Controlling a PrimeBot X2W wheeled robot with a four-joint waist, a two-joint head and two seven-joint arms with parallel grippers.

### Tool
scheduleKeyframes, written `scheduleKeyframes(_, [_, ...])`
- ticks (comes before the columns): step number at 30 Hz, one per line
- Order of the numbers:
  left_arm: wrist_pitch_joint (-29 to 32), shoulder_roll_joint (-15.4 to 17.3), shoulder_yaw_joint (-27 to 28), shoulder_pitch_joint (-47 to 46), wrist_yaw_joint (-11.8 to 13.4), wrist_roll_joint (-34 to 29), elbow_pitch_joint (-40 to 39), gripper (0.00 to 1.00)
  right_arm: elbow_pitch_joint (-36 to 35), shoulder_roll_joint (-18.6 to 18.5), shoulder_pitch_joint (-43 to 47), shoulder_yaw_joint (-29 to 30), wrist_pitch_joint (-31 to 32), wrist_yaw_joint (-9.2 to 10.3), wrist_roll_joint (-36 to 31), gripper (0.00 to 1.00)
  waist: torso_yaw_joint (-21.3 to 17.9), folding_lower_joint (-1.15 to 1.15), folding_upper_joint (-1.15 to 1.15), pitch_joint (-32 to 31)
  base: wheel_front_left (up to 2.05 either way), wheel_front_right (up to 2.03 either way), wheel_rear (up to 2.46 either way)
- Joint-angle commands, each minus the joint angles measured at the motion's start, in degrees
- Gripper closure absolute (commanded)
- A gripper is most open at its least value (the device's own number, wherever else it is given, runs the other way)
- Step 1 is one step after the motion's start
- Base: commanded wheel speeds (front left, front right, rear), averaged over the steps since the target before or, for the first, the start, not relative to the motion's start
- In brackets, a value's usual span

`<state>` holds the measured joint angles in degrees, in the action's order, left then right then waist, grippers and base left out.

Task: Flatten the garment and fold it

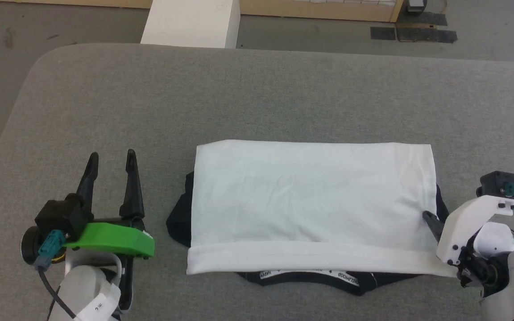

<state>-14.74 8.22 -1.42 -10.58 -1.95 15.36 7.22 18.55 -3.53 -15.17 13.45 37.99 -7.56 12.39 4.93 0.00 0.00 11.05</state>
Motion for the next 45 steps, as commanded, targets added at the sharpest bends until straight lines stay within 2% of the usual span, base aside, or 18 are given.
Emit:
scheduleKeyframes(1, [-0.3, -0.6, 0.6, -0.5, -0.6, -0.8, 0.3, 0.00, 1.1, 0.6, 1.0, -0.5, 0.8, 0.08, 1.1, 1.00, 0.0, 0.00, 0.00, 0.0, 0.00, 0.00, 0.00])
scheduleKeyframes(9, [-0.3, -2.0, 2.6, -0.4, -2.3, -2.6, 0.9, 0.00, -2.6, 0.7, 2.2, 3.9, -3.7, 0.08, 1.1, 1.00, -0.2, 0.00, 0.00, -0.2, 0.00, 0.00, 0.00])
scheduleKeyframes(17, [-0.3, -2.9, 4.1, 0.0, -3.4, -3.8, 0.7, 0.00, -9.5, 0.4, 6.3, 13.4, -5.2, 0.08, -5.8, 1.00, -0.9, 0.00, 0.00, -0.5, 0.00, 0.00, 0.00])
scheduleKeyframes(23, [-0.3, -3.2, 5.0, 0.1, -4.0, -4.5, 0.7, 0.00, -16.8, 0.5, 8.6, 12.5, -4.0, 0.08, -6.9, 1.00, -1.6, 0.00, 0.00, -0.4, 0.00, 0.00, 0.00])
scheduleKeyframes(24, [-0.3, -3.3, 5.1, 0.1, -4.1, -4.6, 0.7, 0.00, -18.9, 0.5, 8.9, 11.6, -3.5, 0.08, -6.2, 1.00, -1.7, 0.00, 0.00, -0.4, 0.00, 0.00, 0.00])
scheduleKeyframes(30, [-0.3, -3.6, 5.5, 0.2, -4.6, -5.0, 0.8, 0.00, -36.1, 0.6, 11.9, -3.8, 3.9, 0.08, -2.0, 1.00, -1.7, 0.00, 0.00, -0.5, 0.00, 0.00, 0.00])
scheduleKeyframes(34, [-0.3, -3.8, 5.5, 0.0, -4.8, -5.2, 0.9, 0.00, -41.7, 0.4, 10.9, -14.5, 7.2, 0.08, -2.6, 1.00, -1.3, 0.00, 0.00, -0.4, 0.00, 0.00, 0.00])
scheduleKeyframes(39, [-0.3, -4.2, 5.3, -0.4, -5.0, -5.2, 0.9, 0.00, -38.8, -0.4, 6.2, -25.6, 8.4, 0.08, -3.1, 1.00, -0.3, 0.00, 0.00, 0.3, 0.00, 0.00, 0.00])
scheduleKeyframes(45, [-0.3, -4.5, 4.7, -1.3, -5.2, -5.0, 1.1, 0.00, -28.1, 0.2, -0.6, -34.2, 6.0, 0.08, -2.7, 1.00, 1.5, 0.00, 0.00, 1.6, 0.00, 0.00, 0.00])
